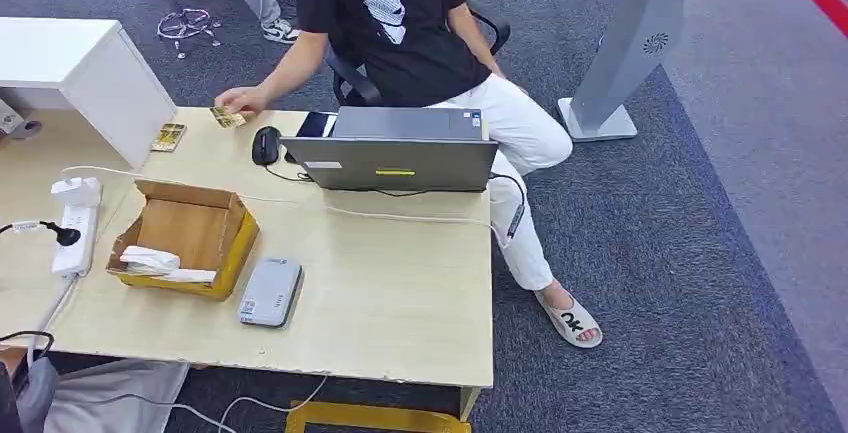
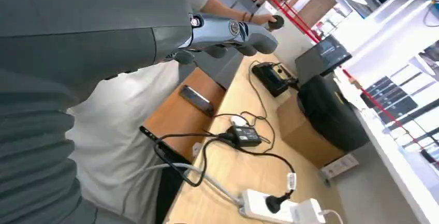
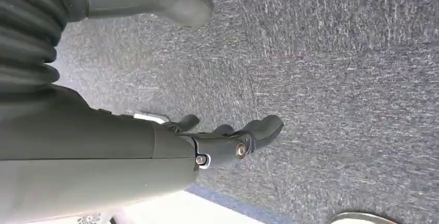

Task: Pass the card to the sensor for recognition and then transmit it.

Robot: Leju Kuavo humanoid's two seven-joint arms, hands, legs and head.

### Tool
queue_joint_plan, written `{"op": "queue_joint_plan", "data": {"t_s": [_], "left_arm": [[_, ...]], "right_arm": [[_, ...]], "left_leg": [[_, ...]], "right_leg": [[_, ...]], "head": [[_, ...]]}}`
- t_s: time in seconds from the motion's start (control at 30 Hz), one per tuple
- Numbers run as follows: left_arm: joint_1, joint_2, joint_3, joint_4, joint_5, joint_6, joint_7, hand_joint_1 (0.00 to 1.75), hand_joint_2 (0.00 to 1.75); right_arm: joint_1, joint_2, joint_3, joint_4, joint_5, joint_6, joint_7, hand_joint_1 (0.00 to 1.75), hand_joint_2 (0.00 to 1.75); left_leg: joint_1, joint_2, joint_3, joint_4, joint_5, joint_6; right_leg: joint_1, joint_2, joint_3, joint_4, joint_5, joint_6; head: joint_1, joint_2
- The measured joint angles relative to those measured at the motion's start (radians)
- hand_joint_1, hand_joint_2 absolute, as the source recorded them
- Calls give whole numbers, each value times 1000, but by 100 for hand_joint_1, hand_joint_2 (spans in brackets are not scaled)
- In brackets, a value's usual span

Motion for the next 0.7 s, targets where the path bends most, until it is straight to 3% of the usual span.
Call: {"op": "queue_joint_plan", "data": {"t_s": [0.53, 0.7], "left_arm": [[-122, 0, 231, 63, 172, -287, -466, 0, 175], [-141, 13, 221, 67, 189, -382, -612, 0, 175]], "right_arm": [[0, 0, -2, 2, 77, -3, 3, 0, 175], [0, 0, -2, 2, 114, -3, 12, 0, 175]], "left_leg": [[0, 0, 0, 0, 0, 0], [0, 0, 0, 0, 0, 0]], "right_leg": [[0, 0, 0, 0, 0, 0], [0, 0, 0, 0, 0, 0]], "head": [[0, 0], [0, 0]]}}
